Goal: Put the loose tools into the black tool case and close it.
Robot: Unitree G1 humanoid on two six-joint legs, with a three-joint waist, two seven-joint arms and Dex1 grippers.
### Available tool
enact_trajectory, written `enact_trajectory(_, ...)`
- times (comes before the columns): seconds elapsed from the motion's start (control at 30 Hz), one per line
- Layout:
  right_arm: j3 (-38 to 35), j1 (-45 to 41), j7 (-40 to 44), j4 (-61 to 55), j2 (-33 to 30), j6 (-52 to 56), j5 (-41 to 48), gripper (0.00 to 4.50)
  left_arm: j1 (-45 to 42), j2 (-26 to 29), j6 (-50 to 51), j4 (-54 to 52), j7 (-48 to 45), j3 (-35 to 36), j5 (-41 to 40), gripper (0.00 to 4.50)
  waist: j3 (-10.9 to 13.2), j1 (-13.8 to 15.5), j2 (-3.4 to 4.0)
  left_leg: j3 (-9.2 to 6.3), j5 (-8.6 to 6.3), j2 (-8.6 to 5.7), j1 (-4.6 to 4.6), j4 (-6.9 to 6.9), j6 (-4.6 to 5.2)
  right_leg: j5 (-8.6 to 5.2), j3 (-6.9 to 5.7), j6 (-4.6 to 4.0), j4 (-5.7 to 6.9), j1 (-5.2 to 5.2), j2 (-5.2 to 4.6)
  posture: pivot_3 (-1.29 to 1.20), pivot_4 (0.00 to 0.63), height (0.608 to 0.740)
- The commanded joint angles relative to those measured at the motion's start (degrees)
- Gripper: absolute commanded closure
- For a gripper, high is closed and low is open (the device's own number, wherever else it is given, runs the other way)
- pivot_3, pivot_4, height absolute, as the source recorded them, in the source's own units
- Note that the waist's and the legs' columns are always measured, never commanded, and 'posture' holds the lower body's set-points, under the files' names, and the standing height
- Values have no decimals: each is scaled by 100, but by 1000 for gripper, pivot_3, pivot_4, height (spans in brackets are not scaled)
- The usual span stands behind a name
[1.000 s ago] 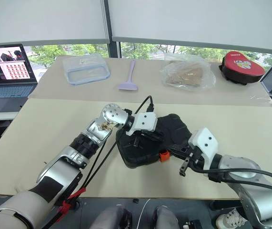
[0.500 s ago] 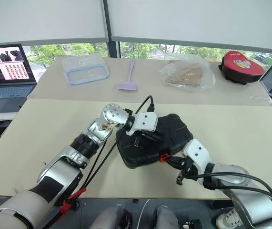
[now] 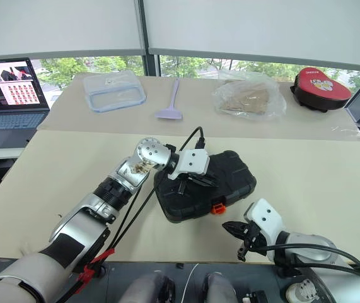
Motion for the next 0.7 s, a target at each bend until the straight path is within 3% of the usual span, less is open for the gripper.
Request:
enact_trajectory(0.03,326,-366,-371,317,348,-275,-372,4500,163,-69,53,76,-100,-277,227,3605,1,1,2,0,0,-2,0,-1,0,-1,0,2,0,0,-2,0,150,728)
enact_trajectory(0.27,505,-889,-647,503,806,-506,-662,4500,205,-101,14,48,-128,-360,287,3605,2,-18,3,-1,0,-10,-1,-2,1,-3,-1,5,1,-2,-6,0,150,728)
enact_trajectory(0.37,186,-941,-657,131,947,-528,-450,4500,212,-115,-110,144,-91,-427,372,3605,3,-51,5,0,1,-10,-1,-1,0,-3,0,5,3,-1,-5,0,150,728)
enact_trajectory(0.7,-121,-869,-553,-366,859,-225,-230,4500,271,-131,-333,288,-71,-463,496,3605,7,-71,9,0,1,-8,-1,-3,-2,-2,3,5,5,-5,-2,0,150,728)
